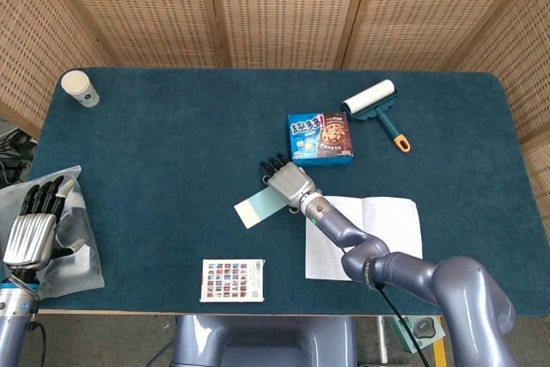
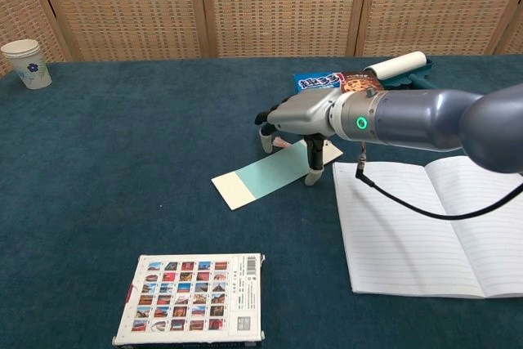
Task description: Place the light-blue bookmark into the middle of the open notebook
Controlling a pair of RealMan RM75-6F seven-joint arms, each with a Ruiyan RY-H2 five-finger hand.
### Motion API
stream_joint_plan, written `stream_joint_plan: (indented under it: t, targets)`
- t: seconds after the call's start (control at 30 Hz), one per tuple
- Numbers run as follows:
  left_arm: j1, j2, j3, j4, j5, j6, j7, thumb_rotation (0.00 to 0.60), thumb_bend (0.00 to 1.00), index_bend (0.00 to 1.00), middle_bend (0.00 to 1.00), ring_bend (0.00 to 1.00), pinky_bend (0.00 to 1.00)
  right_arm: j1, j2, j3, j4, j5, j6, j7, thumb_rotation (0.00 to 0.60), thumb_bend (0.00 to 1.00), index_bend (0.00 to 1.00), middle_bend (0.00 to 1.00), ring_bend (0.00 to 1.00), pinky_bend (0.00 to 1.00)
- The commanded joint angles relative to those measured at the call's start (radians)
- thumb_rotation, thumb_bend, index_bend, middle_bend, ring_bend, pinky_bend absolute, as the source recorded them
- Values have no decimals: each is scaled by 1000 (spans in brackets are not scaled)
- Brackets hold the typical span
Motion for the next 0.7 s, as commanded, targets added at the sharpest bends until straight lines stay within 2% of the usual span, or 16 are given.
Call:
stream_joint_plan:
  t: [0.03,0.7]
  targets:
    - [0,0,0,0,2,2,-1,600,41,0,0,0,0,2,0,-2,-3,5,3,-4,600,167,308,0,0,17]
    - [-1,2,1,1,-2,0,-8,600,41,0,0,0,0,13,-21,-19,16,21,2,-3,600,168,303,0,0,17]
